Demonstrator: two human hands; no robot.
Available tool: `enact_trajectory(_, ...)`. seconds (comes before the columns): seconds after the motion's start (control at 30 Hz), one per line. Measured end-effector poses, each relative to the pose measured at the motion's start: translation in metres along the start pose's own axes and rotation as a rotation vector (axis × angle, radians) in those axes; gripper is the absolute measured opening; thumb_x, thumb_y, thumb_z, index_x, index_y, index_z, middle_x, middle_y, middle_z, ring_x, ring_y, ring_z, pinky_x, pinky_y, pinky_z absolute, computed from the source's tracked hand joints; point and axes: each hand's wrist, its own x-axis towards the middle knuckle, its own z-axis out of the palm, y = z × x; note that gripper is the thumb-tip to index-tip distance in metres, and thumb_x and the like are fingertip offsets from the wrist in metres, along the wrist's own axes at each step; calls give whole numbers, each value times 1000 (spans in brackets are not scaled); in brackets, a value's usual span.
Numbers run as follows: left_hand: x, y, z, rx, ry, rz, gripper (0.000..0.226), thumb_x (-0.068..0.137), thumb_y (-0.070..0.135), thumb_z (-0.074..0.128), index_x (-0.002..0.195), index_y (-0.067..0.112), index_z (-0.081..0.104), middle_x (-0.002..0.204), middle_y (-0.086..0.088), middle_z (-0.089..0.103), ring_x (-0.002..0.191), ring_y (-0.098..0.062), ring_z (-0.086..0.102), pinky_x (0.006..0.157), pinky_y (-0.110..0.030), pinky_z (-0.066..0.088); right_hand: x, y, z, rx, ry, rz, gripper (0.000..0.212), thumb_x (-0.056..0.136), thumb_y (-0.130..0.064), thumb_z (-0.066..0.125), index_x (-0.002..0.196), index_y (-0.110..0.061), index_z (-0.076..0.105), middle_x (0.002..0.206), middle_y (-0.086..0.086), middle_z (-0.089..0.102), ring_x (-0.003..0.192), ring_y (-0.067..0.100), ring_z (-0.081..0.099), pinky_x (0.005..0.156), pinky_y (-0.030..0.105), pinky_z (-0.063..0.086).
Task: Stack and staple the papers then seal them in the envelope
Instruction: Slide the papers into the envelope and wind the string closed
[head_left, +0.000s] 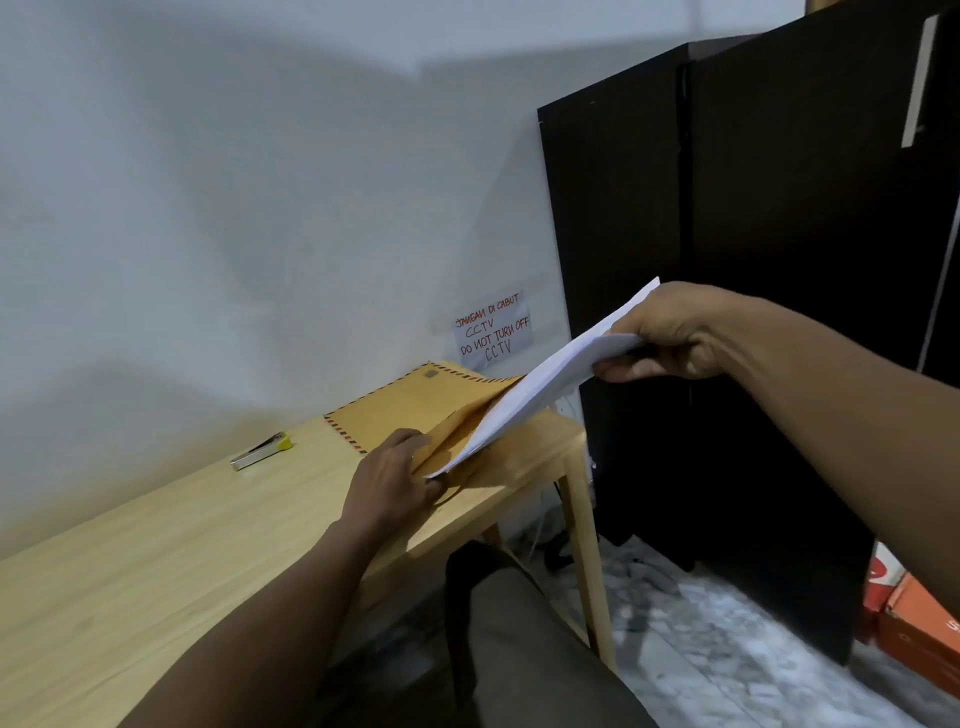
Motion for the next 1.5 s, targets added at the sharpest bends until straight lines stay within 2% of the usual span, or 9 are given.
enact_trajectory(0.3,2,3,-3,20,-20,94,51,82,39,72,129,20,66,129,3,63,103,-16,61,79,-28,57,41,35,63,41,-56,-23,25,94,10,49,118,5,53,100,25,64,75,34,74,55,39,62)
enact_trajectory(0.57,-3,2,-6,-11,-38,123,61,84,37,73,140,18,58,138,2,59,113,-16,59,83,-19,50,86,49,133,-331,-49,-176,30,93,-4,50,117,8,62,106,26,67,104,44,66,89,53,57)
enact_trajectory(0.63,-2,1,-6,-25,-41,113,62,85,37,72,143,21,55,141,3,57,114,-15,58,85,-18,49,98,47,148,-411,-74,-200,25,94,-5,48,110,7,63,94,20,63,92,41,68,86,48,59)
enact_trajectory(0.73,-3,1,-4,-42,-15,73,63,86,46,69,143,25,55,140,9,56,111,-10,57,86,-17,48,110,43,168,-499,-139,-169,16,95,-4,48,82,-5,58,79,11,61,65,22,62,63,34,58)
enact_trajectory(0.9,-4,-1,-2,-85,12,35,66,84,54,67,143,27,54,140,14,52,111,-7,54,88,-17,46,120,38,167,-387,-309,38,16,96,-2,41,110,2,48,91,25,70,54,23,64,51,29,53)
enact_trajectory(1.17,-2,-5,-6,-99,-6,94,63,84,53,69,140,28,55,139,12,54,115,-9,54,88,-27,54,121,49,152,-216,-193,75,30,95,16,46,105,-12,42,112,32,57,66,31,74,55,36,63)
enact_trajectory(1.33,-5,-7,-6,-87,-15,96,61,87,54,65,142,29,54,139,11,54,117,-9,53,91,-28,53,132,57,184,-89,-5,94,31,93,12,52,113,-7,38,100,26,62,73,34,74,59,37,63)
enact_trajectory(1.43,-7,-12,-7,-71,-35,114,68,85,68,58,139,26,58,135,10,58,113,-9,56,88,-29,55,137,58,184,-346,-15,-36,15,89,6,55,86,-5,45,91,17,61,68,25,66,49,27,59)
enact_trajectory(1.5,-9,-16,-8,-48,-72,122,78,81,79,52,137,26,60,133,11,60,112,-8,56,87,-31,55,136,57,177,-595,-67,-90,11,90,2,55,86,-6,49,77,18,70,60,28,71,50,31,60)
